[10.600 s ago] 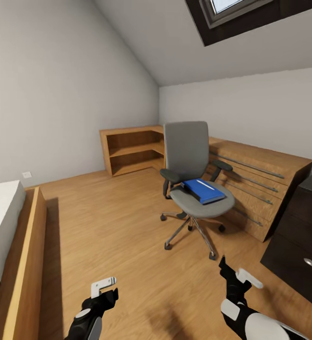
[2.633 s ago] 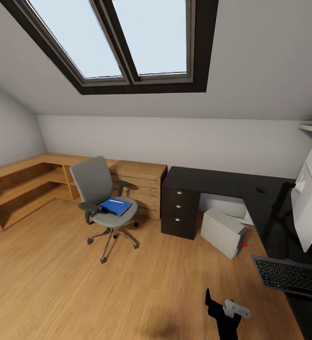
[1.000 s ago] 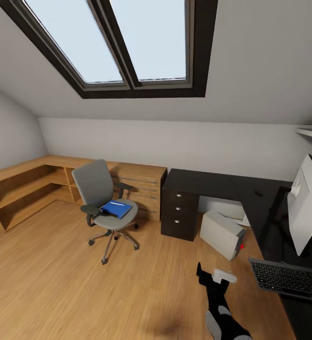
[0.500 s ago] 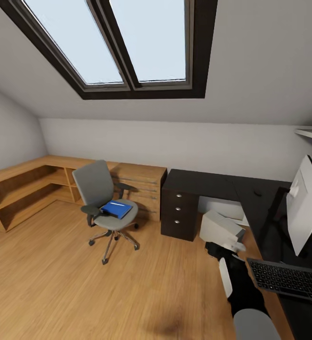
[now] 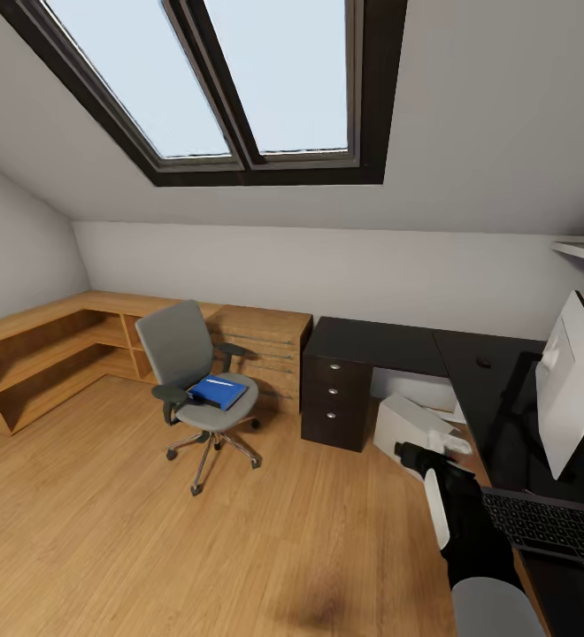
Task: In the bedroom, organize the workspace by keeping the computer under the desk, ensuring the monitor is on the desk, placing the keyboard on the desk next to the monitor, placing the mouse on the desk next to the keyboard, moving the folder from the swivel chair onto the desk next to the mouse, stacking the notebook on top of the folder with the pen on top of the notebook, and positioning the swivel chair next to the desk.
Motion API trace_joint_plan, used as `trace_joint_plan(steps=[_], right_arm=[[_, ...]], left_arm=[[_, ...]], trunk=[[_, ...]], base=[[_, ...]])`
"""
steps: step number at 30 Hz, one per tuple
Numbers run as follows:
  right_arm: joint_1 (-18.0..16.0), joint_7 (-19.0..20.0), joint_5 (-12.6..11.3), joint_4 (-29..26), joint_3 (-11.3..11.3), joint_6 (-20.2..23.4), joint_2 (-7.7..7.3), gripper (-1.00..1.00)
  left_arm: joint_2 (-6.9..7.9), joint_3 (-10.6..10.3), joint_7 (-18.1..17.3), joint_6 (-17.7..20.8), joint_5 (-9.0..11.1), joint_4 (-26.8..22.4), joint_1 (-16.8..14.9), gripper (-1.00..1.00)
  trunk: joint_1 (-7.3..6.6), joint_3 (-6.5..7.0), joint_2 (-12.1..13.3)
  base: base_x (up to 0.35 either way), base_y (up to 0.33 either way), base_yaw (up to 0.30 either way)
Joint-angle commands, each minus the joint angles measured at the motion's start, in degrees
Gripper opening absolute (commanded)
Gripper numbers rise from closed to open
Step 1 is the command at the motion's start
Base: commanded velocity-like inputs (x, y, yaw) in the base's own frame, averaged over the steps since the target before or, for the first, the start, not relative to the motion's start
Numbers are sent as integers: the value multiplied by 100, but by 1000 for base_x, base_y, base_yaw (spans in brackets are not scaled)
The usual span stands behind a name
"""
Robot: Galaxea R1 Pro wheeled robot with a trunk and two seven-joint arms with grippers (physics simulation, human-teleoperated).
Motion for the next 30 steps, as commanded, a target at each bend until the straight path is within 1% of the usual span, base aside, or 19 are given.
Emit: trace_joint_plan(steps=[1, 6, 12, 13, 14, 16, 25, 30], right_arm=[[24, 49, 65, -77, 77, 30, -7, 100], [47, 81, 97, -130, 215, 26, -17, 100], [52, 81, 122, -145, 256, 23, -17, 100], [53, 53, 127, -148, 307, 8, 0, 100], [54, 42, 124, -145, 492, -10, 15, 100], [53, 39, 124, -141, 585, -99, 10, 100], [55, 45, 131, -80, 615, -193, -5, 100], [55, 46, 138, -5, 610, -314, -10, 100]], left_arm=[[-1, 24, -5, -29, 18, 11, -2, 100], [0, 24, -5, -32, 0, 16, 0, 100], [3, 24, -5, -35, -4, 18, 0, 100], [13, 24, -4, -35, -5, 18, 0, 100], [23, 24, 2, -37, -5, 18, 0, 100], [26, 24, 3, -40, -5, 18, 0, 100], [32, 24, 4, -41, 2, 18, 0, 100], [33, 24, 7, -41, 3, 18, 0, 100]], trunk=[[3, -9, -9], [3, -9, -9], [3, -9, -9], [3, -9, -9], [3, -9, -9], [3, -9, -9], [3, -9, -9], [3, -9, -9]], base=[[-11, 0, 0], [-152, -31, 0], [-293, -117, 0], [-223, -252, 0], [-185, -289, 0], [-148, -306, 0], [-57, -326, -4], [-3, -336, -168]])
